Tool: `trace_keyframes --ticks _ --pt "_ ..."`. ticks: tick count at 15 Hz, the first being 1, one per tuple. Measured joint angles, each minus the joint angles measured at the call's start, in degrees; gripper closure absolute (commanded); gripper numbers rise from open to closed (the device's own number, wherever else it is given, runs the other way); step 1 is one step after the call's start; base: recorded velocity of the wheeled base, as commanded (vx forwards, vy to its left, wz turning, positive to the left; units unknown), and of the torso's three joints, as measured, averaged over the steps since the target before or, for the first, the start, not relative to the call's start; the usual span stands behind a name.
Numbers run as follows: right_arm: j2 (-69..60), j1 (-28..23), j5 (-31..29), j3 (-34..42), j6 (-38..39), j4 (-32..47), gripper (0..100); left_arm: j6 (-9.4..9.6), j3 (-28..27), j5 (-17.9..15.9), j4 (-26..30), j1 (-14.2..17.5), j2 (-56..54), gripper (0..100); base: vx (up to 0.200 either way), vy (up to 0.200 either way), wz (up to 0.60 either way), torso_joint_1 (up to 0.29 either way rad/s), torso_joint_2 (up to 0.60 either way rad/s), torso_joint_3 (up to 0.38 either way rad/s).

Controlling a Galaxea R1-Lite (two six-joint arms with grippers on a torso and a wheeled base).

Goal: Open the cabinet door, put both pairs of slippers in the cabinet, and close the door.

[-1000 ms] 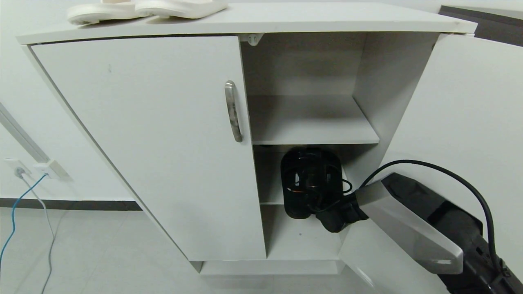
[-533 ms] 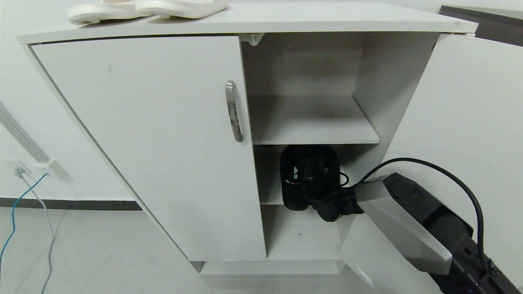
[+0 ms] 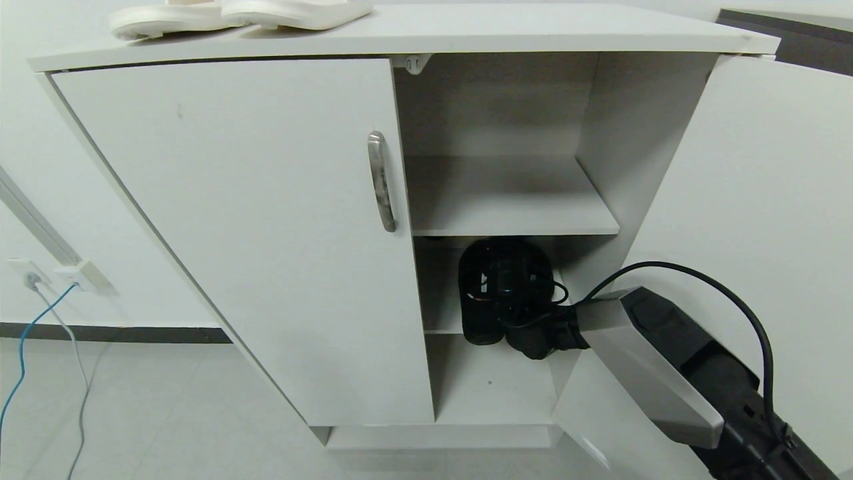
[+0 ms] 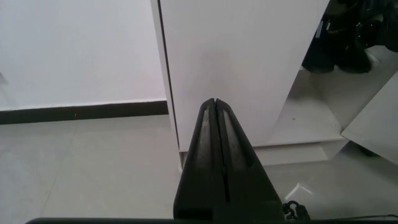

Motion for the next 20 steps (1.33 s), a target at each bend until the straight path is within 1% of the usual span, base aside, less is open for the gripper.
trace_keyframes --ticks 4,7,15,20 --pt "0.1 0.0 -0.1 0.9 0.0 -0.5 0 0.02 0.0 0.0 0.0 0.0 0.0 100 0.0 0.0 0.0 0.0 0.0 0.0" --pt "-1.2 0.3 -0.1 5.2 0.1 -2.8 0 0.02 0.0 0.0 0.0 0.0 0.0 100 0.0 0.0 0.0 0.0 0.0 0.0" --pt "-12.1 2.1 -0.2 28.0 0.1 -13.0 0 0.3 0.0 -0.1 0.0 0.0 0.0 100 0.0 0.0 0.0 0.0 0.0 0.0" --pt "-20.6 5.1 -0.5 44.2 0.0 -19.2 0 0.09 0.0 0.0 0.0 0.0 0.0 100 0.0 0.0 0.0 0.0 0.0 0.0"
